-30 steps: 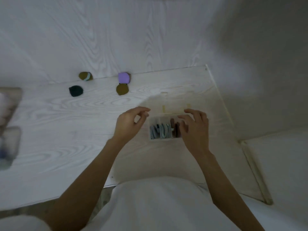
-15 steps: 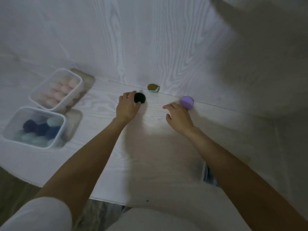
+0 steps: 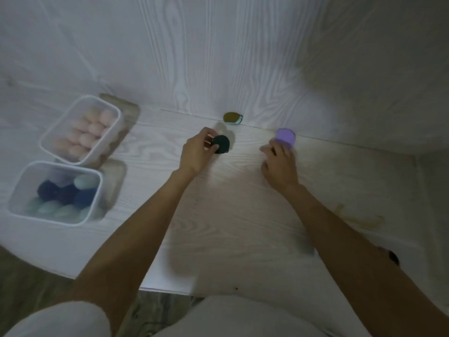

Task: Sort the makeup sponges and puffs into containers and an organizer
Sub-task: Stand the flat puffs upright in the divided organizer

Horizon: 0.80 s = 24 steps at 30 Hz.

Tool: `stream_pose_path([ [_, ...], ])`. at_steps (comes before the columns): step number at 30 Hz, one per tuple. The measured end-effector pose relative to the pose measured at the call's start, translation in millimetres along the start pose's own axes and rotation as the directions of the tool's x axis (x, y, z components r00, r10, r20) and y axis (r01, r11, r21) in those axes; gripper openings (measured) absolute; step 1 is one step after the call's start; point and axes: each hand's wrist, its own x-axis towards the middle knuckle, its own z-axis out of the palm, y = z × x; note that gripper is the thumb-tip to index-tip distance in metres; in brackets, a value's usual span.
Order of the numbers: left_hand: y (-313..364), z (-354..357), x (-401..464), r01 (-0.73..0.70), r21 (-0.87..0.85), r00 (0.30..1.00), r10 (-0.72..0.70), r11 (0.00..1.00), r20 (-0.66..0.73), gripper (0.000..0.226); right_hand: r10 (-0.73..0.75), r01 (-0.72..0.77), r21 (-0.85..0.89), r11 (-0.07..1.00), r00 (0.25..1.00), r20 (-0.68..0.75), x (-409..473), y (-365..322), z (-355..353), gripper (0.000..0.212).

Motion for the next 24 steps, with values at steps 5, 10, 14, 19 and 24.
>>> stream_pose_path([
  [5, 61.4, 20.1, -76.6, -0.191, -0.143, 0.979, 0.200, 0.971, 0.051, 0.025, -0.034, 0.100, 0.439, 0.893, 0.987, -0.155, -69.6, -11.0, -58.9, 0.035],
  [10, 132.0, 84.2, -139.0, -0.414, -0.252, 0.864, 0.465, 0.875, 0.195, 0.022, 0.248, -0.058, 0.600, 0.798, 0.939, -0.239, -182.5, 24.6, -89.3, 0.022],
  [14, 174.0, 143.7, -168.4, -0.533, -0.242, 0.716, 0.584, 0.811, 0.382, 0.035, 0.544, -0.294, 0.631, 0.718, 0.802, -0.246, -251.7, 83.5, -96.7, 0.018],
  [19, 204.0, 223.2, -184.9, -0.813, -0.088, 0.412, 0.675, 0.576, 0.612, 0.048, 0.777, -0.490, 0.650, 0.581, 0.572, -0.263, -316.4, 152.4, -96.1, 0.016],
  [24, 208.1, 259.6, -179.2, -0.935, 0.137, 0.316, 0.590, 0.328, 0.743, 0.067, 0.802, -0.483, 0.674, 0.559, 0.522, -0.291, -326.2, 172.3, -98.9, 0.017],
])
